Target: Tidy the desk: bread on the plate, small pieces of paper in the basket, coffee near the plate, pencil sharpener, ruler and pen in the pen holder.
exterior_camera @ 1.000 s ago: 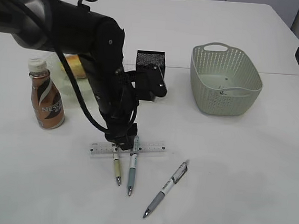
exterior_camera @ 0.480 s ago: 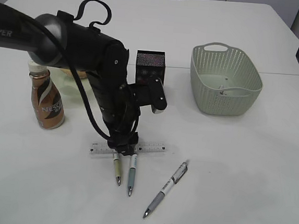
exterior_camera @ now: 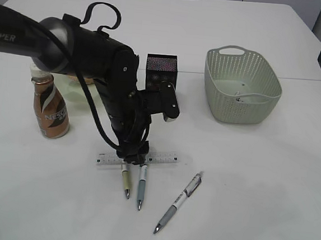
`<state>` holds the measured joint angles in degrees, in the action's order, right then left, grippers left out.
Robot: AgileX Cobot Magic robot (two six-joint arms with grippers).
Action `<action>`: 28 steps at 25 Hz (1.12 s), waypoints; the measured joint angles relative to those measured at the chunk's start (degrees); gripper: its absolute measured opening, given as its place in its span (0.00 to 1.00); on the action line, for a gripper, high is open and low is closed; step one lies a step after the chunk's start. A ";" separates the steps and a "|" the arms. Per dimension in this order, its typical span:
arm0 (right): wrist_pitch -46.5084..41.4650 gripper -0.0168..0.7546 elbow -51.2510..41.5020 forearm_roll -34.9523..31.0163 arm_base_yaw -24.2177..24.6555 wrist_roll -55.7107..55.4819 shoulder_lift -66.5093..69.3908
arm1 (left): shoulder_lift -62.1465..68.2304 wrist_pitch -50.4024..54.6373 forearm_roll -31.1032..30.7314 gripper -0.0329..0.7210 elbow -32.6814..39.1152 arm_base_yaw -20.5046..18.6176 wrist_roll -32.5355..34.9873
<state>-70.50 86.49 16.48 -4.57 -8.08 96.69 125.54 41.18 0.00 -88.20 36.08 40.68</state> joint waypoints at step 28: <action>0.00 0.40 0.00 0.00 0.00 0.04 0.00 | 0.00 1.15 0.30 0.79 0.00 0.00 0.00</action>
<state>-70.50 86.49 16.48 -4.57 -8.04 96.69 125.54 42.33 0.30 -88.20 36.08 40.68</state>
